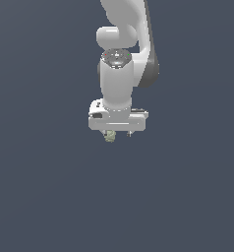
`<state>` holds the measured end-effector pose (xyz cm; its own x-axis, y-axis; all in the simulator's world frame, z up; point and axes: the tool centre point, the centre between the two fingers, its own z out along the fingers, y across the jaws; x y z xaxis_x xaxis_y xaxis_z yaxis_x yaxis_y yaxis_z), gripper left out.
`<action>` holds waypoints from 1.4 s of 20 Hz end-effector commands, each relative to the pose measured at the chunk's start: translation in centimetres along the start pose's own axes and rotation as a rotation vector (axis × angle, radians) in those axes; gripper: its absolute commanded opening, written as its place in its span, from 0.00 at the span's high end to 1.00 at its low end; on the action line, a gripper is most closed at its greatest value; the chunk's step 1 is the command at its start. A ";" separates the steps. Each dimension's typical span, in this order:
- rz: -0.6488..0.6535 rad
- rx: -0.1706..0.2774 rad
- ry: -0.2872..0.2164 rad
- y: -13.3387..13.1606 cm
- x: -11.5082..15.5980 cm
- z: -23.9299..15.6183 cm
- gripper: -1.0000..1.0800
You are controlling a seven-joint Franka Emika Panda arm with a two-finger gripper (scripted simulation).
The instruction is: Pick up the object and move it to a goal position.
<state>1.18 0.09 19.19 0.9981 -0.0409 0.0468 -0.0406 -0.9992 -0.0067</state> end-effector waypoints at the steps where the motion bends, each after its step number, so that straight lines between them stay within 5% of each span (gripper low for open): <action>1: 0.000 0.000 0.000 0.0 0.0 0.0 0.04; 16: 0.084 0.010 0.019 2.9 0.4 -0.7 0.04; 28: 0.115 0.001 -0.011 3.6 -3.9 4.4 0.04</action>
<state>-1.87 -3.28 15.55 0.9879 -0.1496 0.0408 -0.1492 -0.9887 -0.0139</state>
